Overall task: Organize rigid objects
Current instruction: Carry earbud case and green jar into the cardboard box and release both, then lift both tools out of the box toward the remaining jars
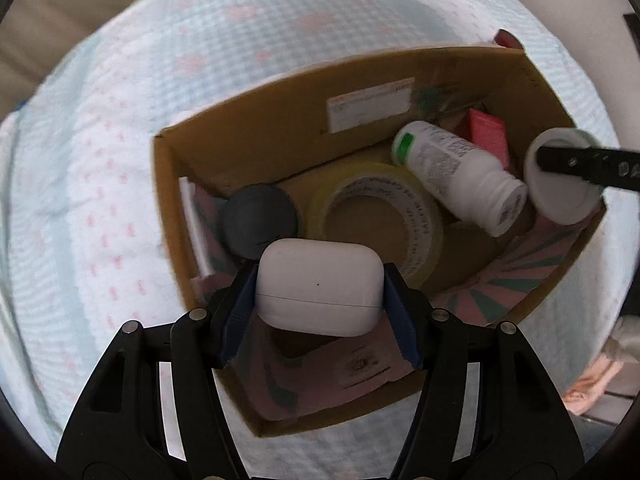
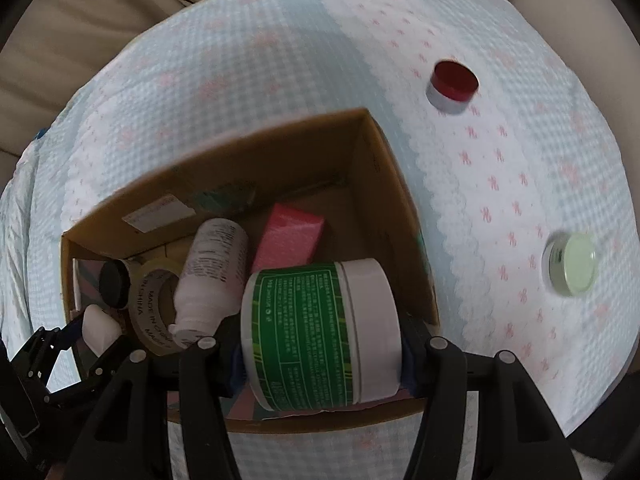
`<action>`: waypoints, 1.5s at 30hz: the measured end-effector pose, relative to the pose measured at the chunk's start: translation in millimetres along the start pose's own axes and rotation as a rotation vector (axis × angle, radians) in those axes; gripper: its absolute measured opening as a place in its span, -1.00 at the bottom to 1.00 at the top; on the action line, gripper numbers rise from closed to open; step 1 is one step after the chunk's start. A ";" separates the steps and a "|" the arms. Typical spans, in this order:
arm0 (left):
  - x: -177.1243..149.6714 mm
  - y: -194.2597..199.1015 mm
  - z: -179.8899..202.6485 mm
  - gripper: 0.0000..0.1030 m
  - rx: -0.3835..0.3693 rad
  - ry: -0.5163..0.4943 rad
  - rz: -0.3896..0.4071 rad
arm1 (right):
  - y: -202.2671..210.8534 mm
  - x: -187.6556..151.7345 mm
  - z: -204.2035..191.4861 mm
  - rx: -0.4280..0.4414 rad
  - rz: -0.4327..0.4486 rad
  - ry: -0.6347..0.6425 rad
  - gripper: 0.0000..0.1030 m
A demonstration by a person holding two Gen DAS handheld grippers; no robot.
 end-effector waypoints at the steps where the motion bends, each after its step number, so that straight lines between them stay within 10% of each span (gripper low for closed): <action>1: 1.3 0.1 1.2 0.25 -0.016 0.003 0.003 | -1.7 -0.8 0.5 -0.003 -0.008 -0.007 0.06; 3: 4.4 5.0 3.6 0.97 -0.012 -0.003 0.029 | -2.9 -0.9 1.9 0.002 -0.009 -0.032 0.39; 6: 6.7 8.2 8.9 1.00 -0.019 -0.017 0.055 | 2.1 1.3 -3.5 0.054 0.012 -0.024 1.00; 21: -5.8 23.6 11.6 1.00 0.020 0.008 0.068 | 35.8 -5.3 -1.7 0.049 0.103 0.019 1.00; 45: 13.8 252.0 59.9 1.00 0.086 0.044 0.443 | 237.0 -41.5 35.7 -0.005 0.338 0.169 1.00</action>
Point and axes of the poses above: each gripper's, at about its wrist camera, not at the fingertips, and y roughly against the way its jaws point, z to its right, x to its top, the point moved 6 cm from there along -y, roughly the way its jaws point, and after that the axes turned 4 degrees about y, right-handed, at the moved point
